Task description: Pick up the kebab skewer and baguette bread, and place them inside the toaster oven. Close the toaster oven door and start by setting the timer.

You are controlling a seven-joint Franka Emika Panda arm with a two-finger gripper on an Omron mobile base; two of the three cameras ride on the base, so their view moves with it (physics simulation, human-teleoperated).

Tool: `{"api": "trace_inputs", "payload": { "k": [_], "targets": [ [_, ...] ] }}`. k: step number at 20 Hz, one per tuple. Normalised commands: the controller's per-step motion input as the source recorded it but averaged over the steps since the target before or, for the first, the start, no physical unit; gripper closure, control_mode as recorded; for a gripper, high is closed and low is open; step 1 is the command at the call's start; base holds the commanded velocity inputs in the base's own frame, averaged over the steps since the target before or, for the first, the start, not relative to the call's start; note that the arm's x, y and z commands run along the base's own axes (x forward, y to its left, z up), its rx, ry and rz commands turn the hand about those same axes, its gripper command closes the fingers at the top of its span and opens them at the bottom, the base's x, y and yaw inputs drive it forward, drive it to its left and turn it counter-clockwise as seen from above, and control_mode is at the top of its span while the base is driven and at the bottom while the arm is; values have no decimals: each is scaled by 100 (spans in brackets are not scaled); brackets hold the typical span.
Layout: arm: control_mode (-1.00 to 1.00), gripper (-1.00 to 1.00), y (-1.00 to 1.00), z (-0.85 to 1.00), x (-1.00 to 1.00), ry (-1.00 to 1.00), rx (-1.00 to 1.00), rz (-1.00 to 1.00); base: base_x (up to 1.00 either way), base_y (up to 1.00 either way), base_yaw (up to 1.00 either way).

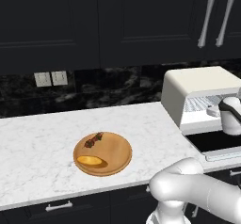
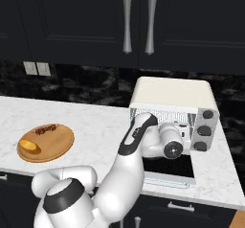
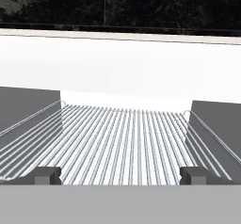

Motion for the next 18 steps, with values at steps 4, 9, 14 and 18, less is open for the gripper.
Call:
{"api": "trace_inputs", "payload": {
  "k": [4,9,14,18],
  "targets": [
    [-100,-100,-3,-12,2,0,8,-3,0,0,0],
    [-100,-100,0,-9,1,1,7,-8,0,0,0],
    [-100,-100,0,-3,28,0,0,-1,0,0,0],
    [-100,-100,0,-14,35,0,0,0,0,0,0]
  ]
}}
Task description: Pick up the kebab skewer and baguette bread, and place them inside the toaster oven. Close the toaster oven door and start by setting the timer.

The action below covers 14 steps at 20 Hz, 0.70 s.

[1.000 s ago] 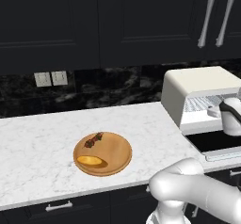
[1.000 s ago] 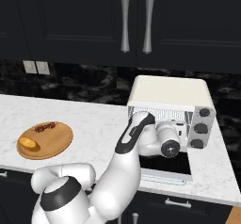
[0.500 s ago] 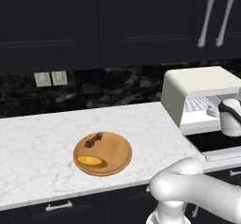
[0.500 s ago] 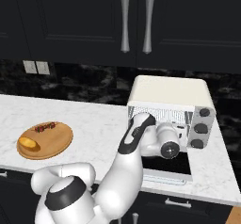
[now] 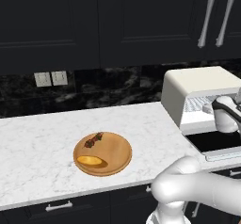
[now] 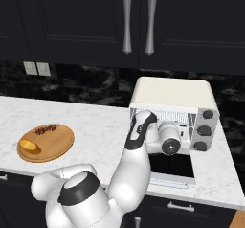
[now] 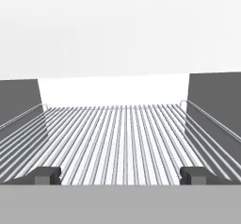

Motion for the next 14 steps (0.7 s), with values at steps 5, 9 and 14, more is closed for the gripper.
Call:
{"api": "trace_inputs", "payload": {
  "k": [5,9,14],
  "targets": [
    [-100,-100,0,-14,19,6,0,0,0,0,0],
    [-100,-100,0,-2,16,6,0,0,0,0,0],
    [-100,-100,0,0,15,1,0,0,0,0,0]
  ]
}}
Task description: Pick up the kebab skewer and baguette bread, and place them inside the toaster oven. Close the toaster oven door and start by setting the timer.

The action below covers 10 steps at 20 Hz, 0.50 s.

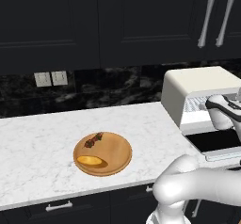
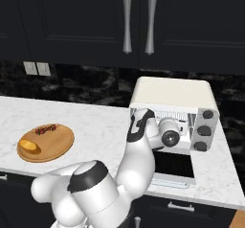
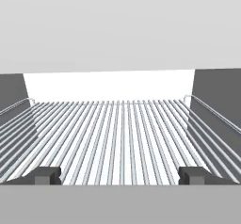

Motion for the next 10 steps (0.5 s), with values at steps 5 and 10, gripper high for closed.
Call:
{"api": "trace_inputs", "payload": {
  "k": [5,10],
  "targets": [
    [-100,-100,0,-43,-1,6,0,0,0,0,0],
    [-100,-100,0,-73,-19,8,0,0,0,0,0]
  ]
}}
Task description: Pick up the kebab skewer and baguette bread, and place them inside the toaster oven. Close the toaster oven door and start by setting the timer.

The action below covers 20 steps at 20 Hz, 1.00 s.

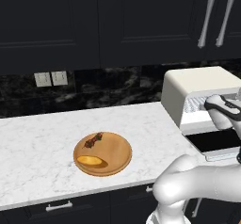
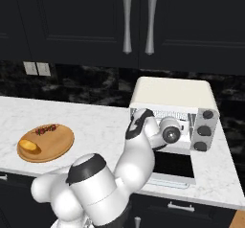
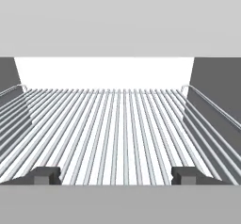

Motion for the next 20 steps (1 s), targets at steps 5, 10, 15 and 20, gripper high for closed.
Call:
{"api": "trace_inputs", "payload": {
  "k": [5,10,15,20],
  "targets": [
    [-100,-100,0,-98,-66,11,0,0,0,0,0],
    [-100,-100,0,-100,-67,13,0,0,0,0,0],
    [-100,-100,0,-94,-58,17,0,0,0,0,0],
    [-100,-100,0,-91,-54,20,0,0,0,0,0]
  ]
}}
